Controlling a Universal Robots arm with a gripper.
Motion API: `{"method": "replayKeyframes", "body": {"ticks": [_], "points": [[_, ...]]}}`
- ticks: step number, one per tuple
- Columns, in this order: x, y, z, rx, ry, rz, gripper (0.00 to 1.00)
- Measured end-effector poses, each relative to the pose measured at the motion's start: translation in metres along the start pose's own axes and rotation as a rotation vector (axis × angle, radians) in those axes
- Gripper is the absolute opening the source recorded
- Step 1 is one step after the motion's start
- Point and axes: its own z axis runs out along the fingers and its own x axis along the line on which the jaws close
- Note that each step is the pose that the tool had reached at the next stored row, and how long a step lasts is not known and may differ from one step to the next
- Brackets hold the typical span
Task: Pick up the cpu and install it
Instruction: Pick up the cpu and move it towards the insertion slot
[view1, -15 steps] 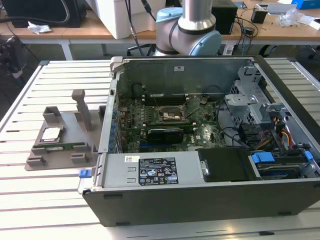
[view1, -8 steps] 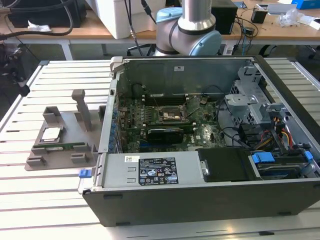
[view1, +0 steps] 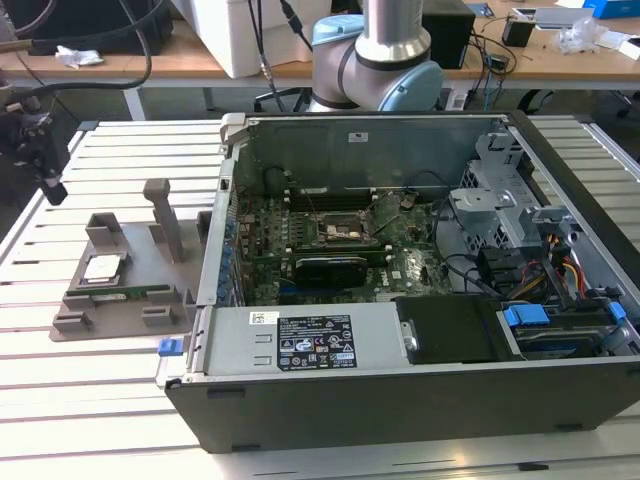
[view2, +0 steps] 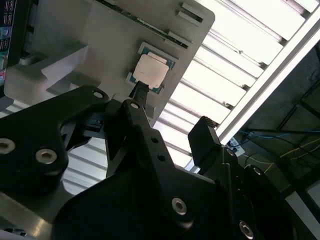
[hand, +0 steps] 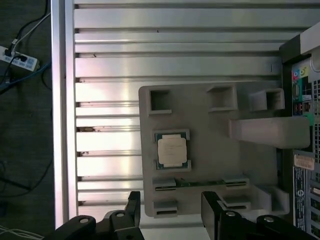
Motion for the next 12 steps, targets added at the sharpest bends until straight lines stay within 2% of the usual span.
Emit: {"method": "replayKeyframes", "body": {"ticks": [1,6,8,11,12], "points": [[-0.0003,0.0034,0.0033,0.0,-0.0001,0.0,0.6],[-0.0011,0.02,0.0096,0.0007,0.0,0.0,0.6],[-0.0013,0.027,0.0153,0.0006,-0.0002,0.0,0.6],[-0.0013,0.029,0.0214,0.0007,-0.0001,0.0,0.6],[-0.0011,0.0293,0.0257,0.0006,-0.0002,0.0,0.6]]}}
